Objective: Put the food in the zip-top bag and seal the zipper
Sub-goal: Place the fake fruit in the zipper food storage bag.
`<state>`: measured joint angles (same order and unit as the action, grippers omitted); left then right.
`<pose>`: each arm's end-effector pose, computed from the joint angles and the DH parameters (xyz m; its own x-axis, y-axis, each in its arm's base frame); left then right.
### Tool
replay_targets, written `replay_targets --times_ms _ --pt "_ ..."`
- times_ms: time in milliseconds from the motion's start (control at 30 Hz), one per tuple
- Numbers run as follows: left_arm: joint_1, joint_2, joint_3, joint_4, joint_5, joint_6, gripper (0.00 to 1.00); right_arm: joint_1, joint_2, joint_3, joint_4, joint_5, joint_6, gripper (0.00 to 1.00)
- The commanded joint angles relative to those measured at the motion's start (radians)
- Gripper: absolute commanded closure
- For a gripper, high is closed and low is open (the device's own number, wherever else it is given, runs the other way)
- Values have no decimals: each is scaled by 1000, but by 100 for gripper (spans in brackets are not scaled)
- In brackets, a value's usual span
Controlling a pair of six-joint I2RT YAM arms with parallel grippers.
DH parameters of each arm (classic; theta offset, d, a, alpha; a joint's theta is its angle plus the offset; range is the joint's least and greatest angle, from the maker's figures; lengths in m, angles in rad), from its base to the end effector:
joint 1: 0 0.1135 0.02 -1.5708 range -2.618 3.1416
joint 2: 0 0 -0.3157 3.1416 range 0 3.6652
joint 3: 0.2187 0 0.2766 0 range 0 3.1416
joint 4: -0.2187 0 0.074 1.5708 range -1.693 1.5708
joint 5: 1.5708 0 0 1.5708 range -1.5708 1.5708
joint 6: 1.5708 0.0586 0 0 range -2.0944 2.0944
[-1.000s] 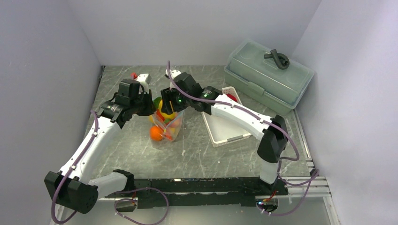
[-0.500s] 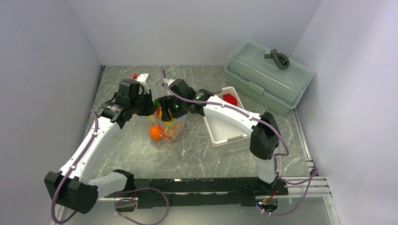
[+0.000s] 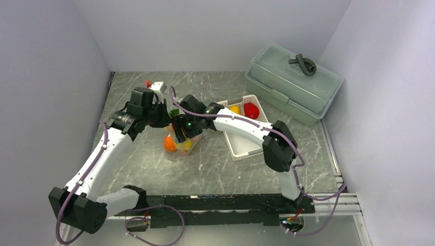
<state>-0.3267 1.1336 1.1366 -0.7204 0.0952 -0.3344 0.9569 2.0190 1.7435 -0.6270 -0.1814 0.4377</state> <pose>0.2406 -0.0874 0.3733 -0.7153 -0.1026 -0.6913 0.1615 0.9381 -0.3063 0.2878 0.4267 0.2790 -0.7776 -0.3796 -0.5012 -0.5949 0.7024 0.3909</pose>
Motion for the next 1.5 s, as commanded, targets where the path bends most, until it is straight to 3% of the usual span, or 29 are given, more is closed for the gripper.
replay_targets --times_ms 0,200,433,800,1200,1467 --pt "-3 -32 2 32 15 12 100 -1 -26 28 -35 28 1 44" --pt "-3 -30 1 32 15 12 100 0 -89 24 -16 69 -1 26" --pt "-3 -32 2 32 15 12 100 -1 -158 26 -14 105 -6 17" --pt "-3 -31 2 33 18 12 100 -6 -266 6 -38 240 -39 15" --pt "-3 -29 0 33 18 12 100 -6 -277 -20 46 122 -40 15" --pt "-3 -38 0 38 22 13 100 -15 -306 -146 221 -32 -15 15"
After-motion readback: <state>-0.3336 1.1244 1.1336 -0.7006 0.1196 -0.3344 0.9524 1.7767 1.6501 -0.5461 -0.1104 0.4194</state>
